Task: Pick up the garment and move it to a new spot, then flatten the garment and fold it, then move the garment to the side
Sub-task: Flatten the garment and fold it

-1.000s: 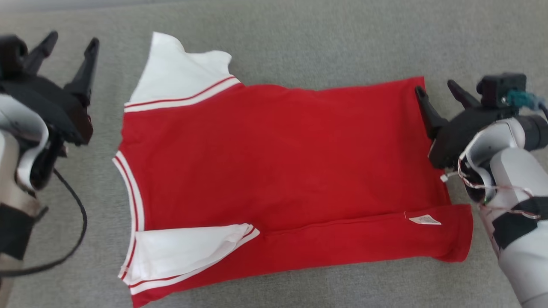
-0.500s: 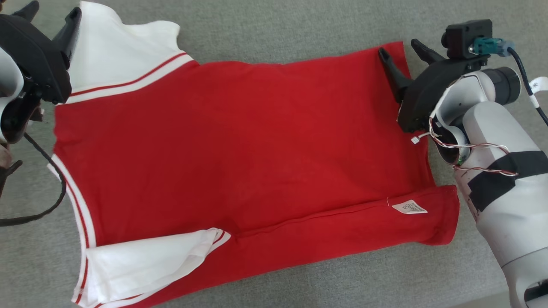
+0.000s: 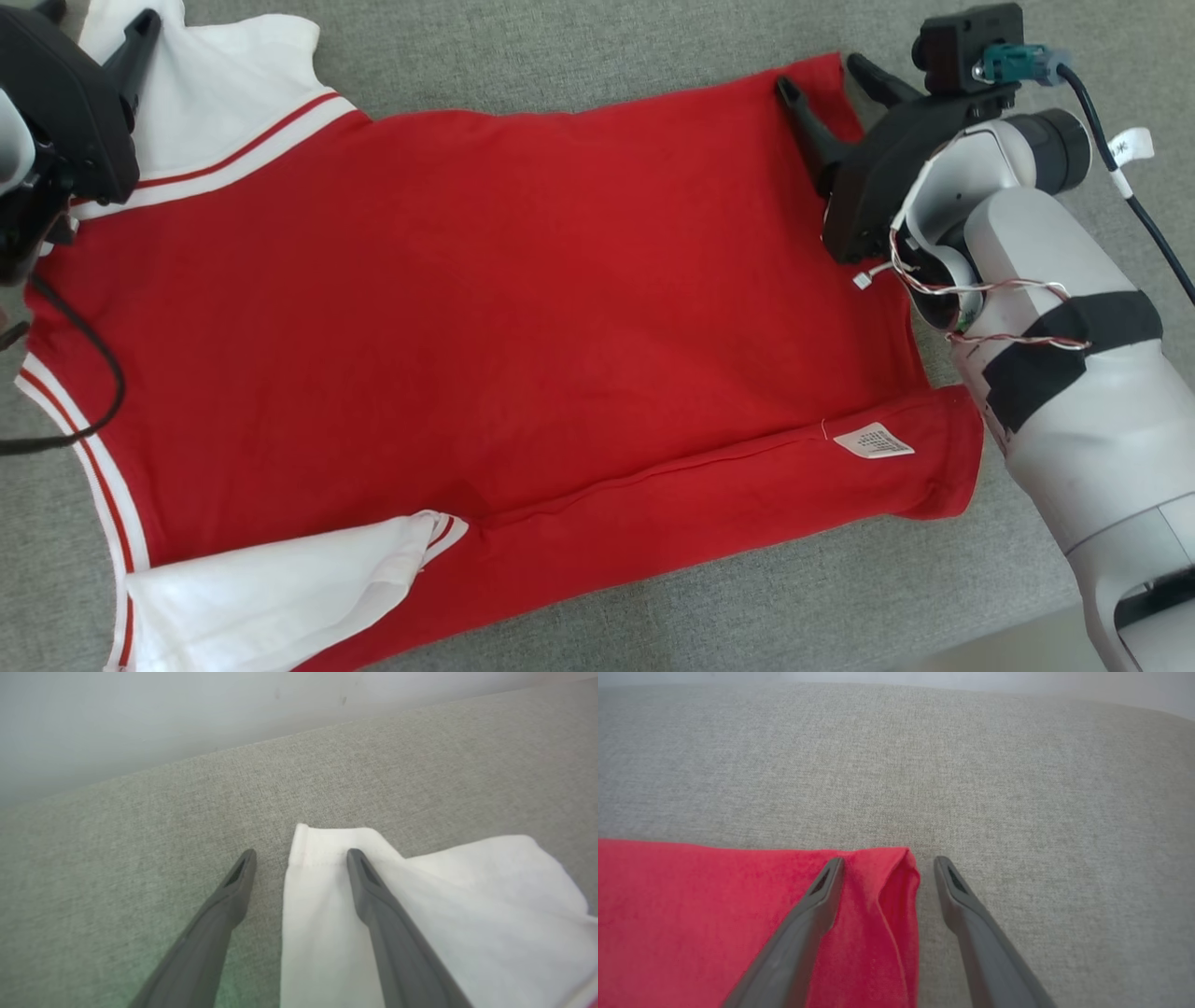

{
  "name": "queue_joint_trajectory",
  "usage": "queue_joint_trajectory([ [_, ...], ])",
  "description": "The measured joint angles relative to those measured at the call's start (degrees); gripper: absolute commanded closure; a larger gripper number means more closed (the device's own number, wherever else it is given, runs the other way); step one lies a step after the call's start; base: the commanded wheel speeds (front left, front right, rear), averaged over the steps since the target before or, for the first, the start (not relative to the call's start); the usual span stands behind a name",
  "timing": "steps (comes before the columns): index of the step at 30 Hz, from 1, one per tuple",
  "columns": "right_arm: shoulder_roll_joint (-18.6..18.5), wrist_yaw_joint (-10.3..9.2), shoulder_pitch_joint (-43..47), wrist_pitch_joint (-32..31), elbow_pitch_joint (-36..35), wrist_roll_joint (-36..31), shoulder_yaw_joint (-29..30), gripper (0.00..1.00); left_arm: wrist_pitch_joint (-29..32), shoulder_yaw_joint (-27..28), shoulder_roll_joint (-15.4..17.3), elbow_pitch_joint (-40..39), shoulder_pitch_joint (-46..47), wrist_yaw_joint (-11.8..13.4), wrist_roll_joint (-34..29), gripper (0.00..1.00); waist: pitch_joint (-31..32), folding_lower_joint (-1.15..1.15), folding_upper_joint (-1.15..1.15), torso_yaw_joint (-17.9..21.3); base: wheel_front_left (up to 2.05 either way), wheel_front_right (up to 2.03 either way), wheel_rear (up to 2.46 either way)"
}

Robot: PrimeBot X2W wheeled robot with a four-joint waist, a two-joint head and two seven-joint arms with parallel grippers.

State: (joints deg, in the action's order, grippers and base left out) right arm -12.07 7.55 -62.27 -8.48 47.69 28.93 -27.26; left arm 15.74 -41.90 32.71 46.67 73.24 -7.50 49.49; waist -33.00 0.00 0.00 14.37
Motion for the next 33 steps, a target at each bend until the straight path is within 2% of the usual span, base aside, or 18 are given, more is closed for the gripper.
queue_joint_trajectory([
  [2, 0.33, 0.0, -0.69, 0.3, 0.67, 0.34, -0.45, 0.04, 0.22, -1.07, -0.1, 0.86, 0.79, -0.01, 0.1, 0.0, -0.32, 0.0, 0.0, 0.09, 0.0, 0.0, 0.0],
  [3, 0.51, 0.0, -1.1, 0.24, 1.14, 0.51, -0.7, 0.56, 0.14, -1.41, -0.14, 1.12, 1.07, 0.0, 0.36, 0.33, -0.45, 0.0, 0.0, 0.1, 0.0, 0.0, 0.0],
  [5, 0.71, 0.0, -1.73, 0.36, 1.85, 0.86, -1.01, 1.0, -0.14, -2.24, -0.37, 1.83, 1.49, 0.0, 0.78, 1.0, -0.59, 0.0, 0.0, 0.04, 0.0, 0.0, 0.0],
  [11, 0.54, 0.0, -2.59, 2.72, 3.86, 1.35, -1.91, 1.0, -3.89, -4.13, -1.63, 2.66, 1.9, -0.01, 3.0, 1.0, 0.25, 0.0, 0.0, -0.85, 0.0, 0.0, 0.0],
  [17, -1.87, 0.0, -2.57, 8.24, 4.94, 1.57, -2.44, 1.0, -10.32, -5.11, -2.56, 1.59, 1.85, -0.01, 4.89, 1.0, 2.78, 0.0, 0.0, -2.33, 0.0, 0.0, 0.0],
  [25, -5.25, 0.0, 2.74, 13.93, 4.46, 4.2, -5.1, 1.0, -17.29, -8.0, -1.49, -5.02, -2.1, -0.01, 8.03, 1.0, 7.56, 0.0, 0.0, -5.29, 0.0, 0.0, 0.0],
  [33, -9.12, 0.0, 10.79, 19.2, 3.47, 6.99, -7.34, 1.0, -24.83, -9.82, -0.74, -14.92, -13.33, 0.01, 10.73, 1.0, 13.24, -0.01, -0.01, -8.74, 0.0, 0.0, 0.0],
])
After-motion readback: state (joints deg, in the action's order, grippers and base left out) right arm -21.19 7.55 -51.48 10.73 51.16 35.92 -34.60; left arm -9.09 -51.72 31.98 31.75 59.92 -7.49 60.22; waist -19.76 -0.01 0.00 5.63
